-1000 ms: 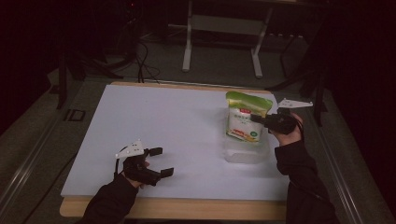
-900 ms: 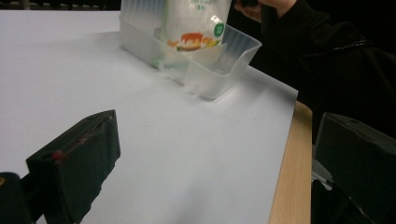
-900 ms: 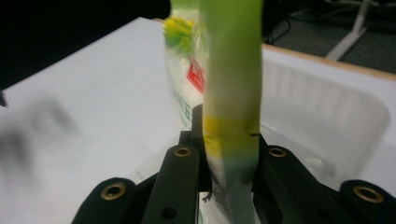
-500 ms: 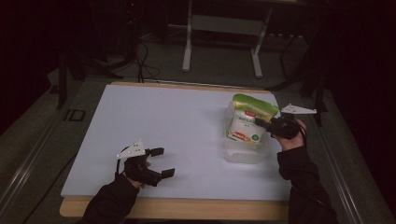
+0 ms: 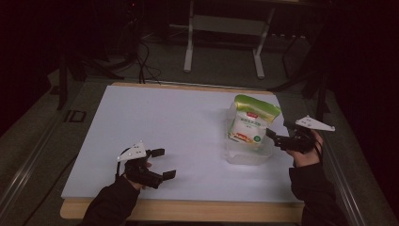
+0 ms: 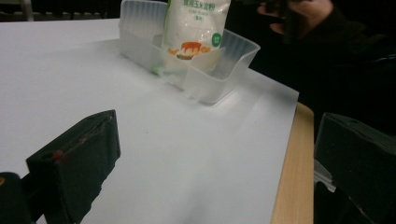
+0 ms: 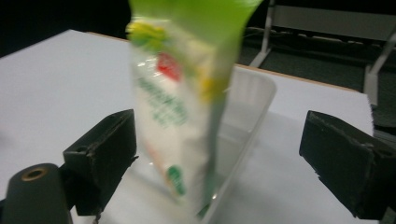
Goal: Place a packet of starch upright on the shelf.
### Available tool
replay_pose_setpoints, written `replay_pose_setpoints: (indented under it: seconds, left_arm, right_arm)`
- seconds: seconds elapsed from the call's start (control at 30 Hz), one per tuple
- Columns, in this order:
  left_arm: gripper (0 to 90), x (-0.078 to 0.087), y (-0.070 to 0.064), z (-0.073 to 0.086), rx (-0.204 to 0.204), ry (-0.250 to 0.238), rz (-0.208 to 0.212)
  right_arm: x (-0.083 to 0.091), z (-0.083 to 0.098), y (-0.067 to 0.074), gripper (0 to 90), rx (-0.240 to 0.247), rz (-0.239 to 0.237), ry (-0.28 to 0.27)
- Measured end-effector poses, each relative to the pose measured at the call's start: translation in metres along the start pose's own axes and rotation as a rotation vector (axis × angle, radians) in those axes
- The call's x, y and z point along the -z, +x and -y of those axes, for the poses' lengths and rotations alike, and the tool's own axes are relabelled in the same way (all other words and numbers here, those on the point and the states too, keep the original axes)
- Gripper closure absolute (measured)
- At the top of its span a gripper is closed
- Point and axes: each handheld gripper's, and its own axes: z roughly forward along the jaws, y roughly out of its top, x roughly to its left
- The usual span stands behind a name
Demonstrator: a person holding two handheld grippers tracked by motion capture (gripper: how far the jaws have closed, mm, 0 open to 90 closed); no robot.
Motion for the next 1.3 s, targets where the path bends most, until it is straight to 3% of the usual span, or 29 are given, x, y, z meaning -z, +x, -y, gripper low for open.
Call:
replay_pose_setpoints:
  seconds: [0.17,0.5,0.8,0.97,1.1,1.3]
  left_arm:
    - [1.0,-0.001,-0.002,0.0,-0.01,0.007,-0.004]
    - [0.9,0.0,-0.004,0.002,-0.029,0.008,0.0]
    - [1.0,0.001,-0.005,0.002,-0.034,0.008,0.002]
    - [1.0,0.001,-0.005,0.003,-0.039,0.007,0.005]
    - [0.9,0.002,-0.005,0.003,-0.047,0.012,0.002]
    - [0.9,0.003,-0.004,0.004,-0.044,0.012,-0.002]
  right_arm:
    - [0.02,0.006,0.02,13.4,-0.017,-0.029,-0.002]
    - [0.035,0.002,0.063,13.9,0.019,-0.123,-0.067]
    - [0.033,0.006,0.095,13.8,0.054,-0.233,-0.103]
    - [0.031,0.013,0.107,13.7,0.091,-0.267,-0.101]
    - [0.026,0.019,0.115,13.4,0.115,-0.331,-0.095]
    - [0.019,0.029,0.126,12.9,0.167,-0.364,-0.078]
